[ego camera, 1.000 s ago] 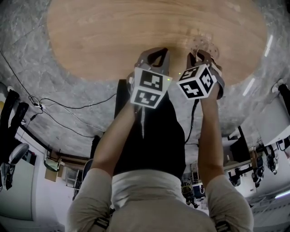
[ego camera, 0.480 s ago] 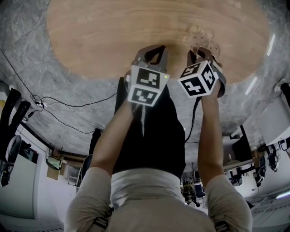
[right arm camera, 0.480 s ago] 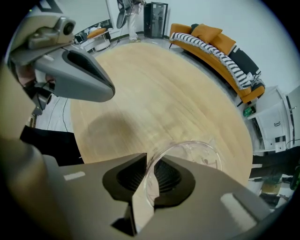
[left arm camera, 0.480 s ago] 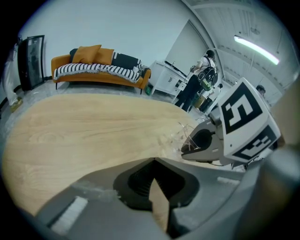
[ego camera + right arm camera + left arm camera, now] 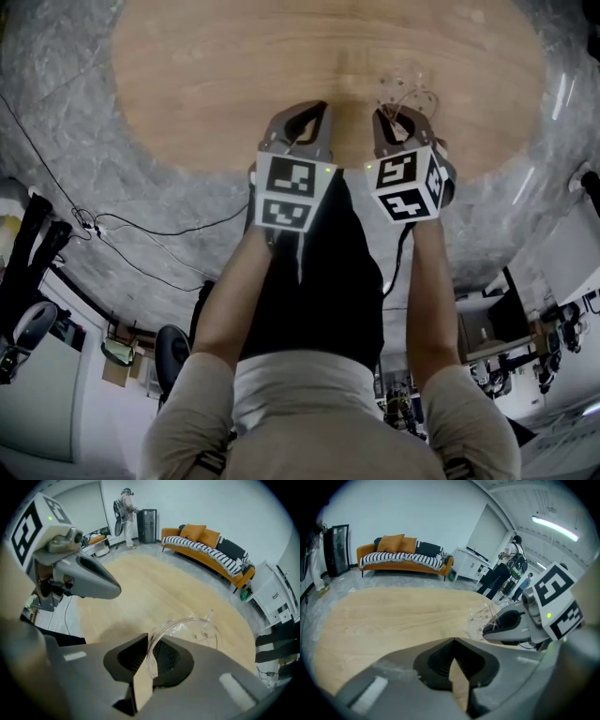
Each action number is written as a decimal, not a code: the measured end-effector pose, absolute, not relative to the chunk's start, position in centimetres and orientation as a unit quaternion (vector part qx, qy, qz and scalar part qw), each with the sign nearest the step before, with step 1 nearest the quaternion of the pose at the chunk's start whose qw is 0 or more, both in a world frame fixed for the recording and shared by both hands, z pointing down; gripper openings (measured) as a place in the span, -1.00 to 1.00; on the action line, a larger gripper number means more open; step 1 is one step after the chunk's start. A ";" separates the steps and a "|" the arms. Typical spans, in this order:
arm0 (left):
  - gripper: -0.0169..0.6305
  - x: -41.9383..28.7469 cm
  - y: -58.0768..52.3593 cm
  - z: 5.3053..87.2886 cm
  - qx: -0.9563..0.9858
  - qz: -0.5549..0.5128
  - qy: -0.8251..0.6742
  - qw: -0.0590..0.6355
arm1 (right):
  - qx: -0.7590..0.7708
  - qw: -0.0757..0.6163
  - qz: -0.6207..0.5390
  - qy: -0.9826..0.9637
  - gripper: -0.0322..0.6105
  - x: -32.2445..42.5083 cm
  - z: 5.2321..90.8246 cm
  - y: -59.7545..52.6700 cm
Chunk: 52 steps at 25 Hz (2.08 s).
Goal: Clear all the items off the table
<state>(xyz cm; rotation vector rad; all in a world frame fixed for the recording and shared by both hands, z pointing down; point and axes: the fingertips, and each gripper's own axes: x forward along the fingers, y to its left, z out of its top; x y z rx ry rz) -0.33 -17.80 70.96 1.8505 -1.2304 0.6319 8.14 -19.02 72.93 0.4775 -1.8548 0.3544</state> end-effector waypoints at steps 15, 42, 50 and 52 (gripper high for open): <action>-0.89 -5.1 -18.8 59.8 0.732 0.225 -0.560 0.316 | 0.264 0.401 0.151 -0.864 -0.78 1.1 60.3 -20.2; -0.89 -7.9 -20.8 34.3 0.760 0.117 -0.613 0.182 | 0.402 0.140 0.083 -0.901 -0.77 -1.0 32.4 -21.6; -0.89 -6.7 -21.2 26.9 0.787 0.083 -0.596 0.135 | 0.440 0.095 0.039 -0.892 -0.77 0.2 25.0 -21.3; -0.89 -6.3 -21.3 25.5 0.788 0.075 -0.598 0.129 | 0.451 0.085 0.029 -0.888 -0.77 1.1 23.2 -21.1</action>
